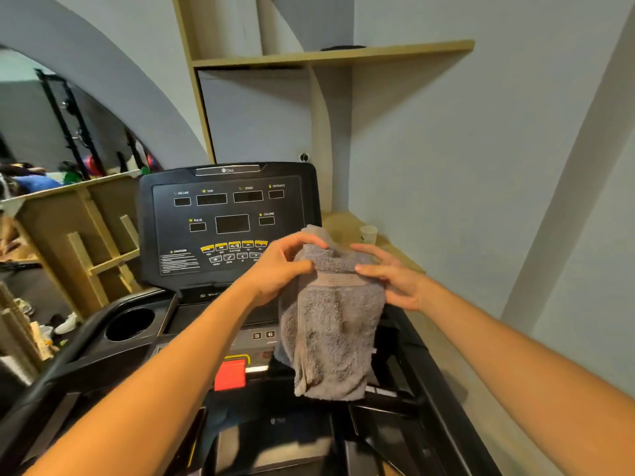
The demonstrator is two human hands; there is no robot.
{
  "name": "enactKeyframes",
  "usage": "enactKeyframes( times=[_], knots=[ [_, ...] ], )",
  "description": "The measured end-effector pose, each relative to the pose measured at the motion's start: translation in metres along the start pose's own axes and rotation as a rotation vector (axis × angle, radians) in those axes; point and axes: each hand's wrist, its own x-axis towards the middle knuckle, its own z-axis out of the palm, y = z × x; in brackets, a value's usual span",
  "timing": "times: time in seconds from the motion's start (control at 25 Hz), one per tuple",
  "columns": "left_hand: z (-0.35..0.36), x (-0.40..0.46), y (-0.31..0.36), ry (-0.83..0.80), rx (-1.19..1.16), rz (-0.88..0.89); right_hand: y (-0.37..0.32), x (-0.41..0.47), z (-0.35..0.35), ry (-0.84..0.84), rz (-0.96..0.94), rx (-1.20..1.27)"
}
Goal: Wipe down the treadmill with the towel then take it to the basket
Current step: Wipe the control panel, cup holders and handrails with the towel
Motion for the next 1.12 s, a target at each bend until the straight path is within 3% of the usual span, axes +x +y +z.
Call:
enactKeyframes(
  times=[0.16, 0.24, 0.36, 0.64, 1.12],
  knots=[
    [-0.033, -0.006, 0.031, 0.199, 0.273, 0.122, -0.047, 0.011, 0.04, 0.222, -0.396, -0.537],
    [-0.05, -0.013, 0.043, 0.28, 0.312, 0.15, -0.065, 0.02, 0.06, 0.248, -0.515, -0.656],
    [-0.073, -0.024, 0.055, 0.403, 0.366, 0.14, -0.081, 0.03, 0.088, 0.222, -0.593, -0.688],
    [-0.15, -0.082, 0.072, 0.526, 0.5, 0.104, -0.08, 0.069, 0.172, 0.072, -0.69, -0.715],
    [-0.325, -0.235, 0.056, 0.708, 0.636, -0.061, -0.023, 0.165, 0.403, -0.268, -0.702, -0.698]
  ],
)
